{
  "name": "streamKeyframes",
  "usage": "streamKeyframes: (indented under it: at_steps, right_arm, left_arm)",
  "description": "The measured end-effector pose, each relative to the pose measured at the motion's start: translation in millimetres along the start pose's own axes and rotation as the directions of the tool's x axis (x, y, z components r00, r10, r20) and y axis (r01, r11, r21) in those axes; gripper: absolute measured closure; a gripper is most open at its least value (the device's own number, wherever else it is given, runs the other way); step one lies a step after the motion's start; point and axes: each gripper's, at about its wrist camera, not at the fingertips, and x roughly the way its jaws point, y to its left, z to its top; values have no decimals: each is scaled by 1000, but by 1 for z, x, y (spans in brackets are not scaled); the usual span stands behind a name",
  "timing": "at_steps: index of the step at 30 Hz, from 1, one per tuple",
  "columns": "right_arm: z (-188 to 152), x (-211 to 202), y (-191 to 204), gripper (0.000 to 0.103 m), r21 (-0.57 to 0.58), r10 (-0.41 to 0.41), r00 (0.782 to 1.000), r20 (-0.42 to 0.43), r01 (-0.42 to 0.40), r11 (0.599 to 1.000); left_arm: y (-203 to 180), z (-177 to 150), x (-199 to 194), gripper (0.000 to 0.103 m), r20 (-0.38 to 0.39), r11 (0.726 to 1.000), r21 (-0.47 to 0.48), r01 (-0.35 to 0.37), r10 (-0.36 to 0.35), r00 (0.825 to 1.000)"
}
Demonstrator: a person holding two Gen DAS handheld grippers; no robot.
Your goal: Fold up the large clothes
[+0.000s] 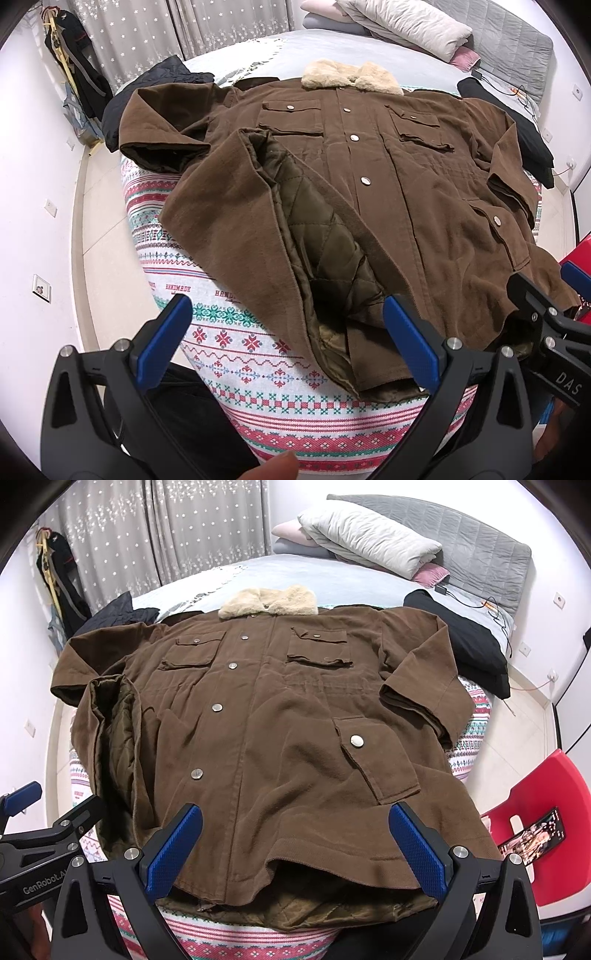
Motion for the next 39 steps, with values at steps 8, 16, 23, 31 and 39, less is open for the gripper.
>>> streamKeyframes:
  at_steps: [8, 16, 23, 31, 39]
  right_arm:
    - [-1, 0, -1, 1, 2, 1, 1000, 0, -1, 1000]
    - [-1, -1, -7, 1, 2, 15, 1000, 6, -15, 1000]
    - [5, -1, -29, 1, 22, 37, 999, 1, -37, 999]
    - [6, 3, -39, 1, 21, 45, 999, -24, -45, 999]
    - [9, -4, -74, 1, 66, 21, 1000, -21, -20, 998]
  left_arm:
    - [-1, 2, 0, 0, -1, 1000, 4, -6, 6, 1000]
    - [11, 10, -1, 0, 66, 998, 25, 49, -51, 997]
    - [49, 39, 8, 0, 65, 1000, 10, 23, -24, 998]
    - [55, 90, 54, 7, 28, 1000, 12, 2, -2, 1000]
    - [63, 90, 75, 89, 11, 998, -2, 57, -57, 998]
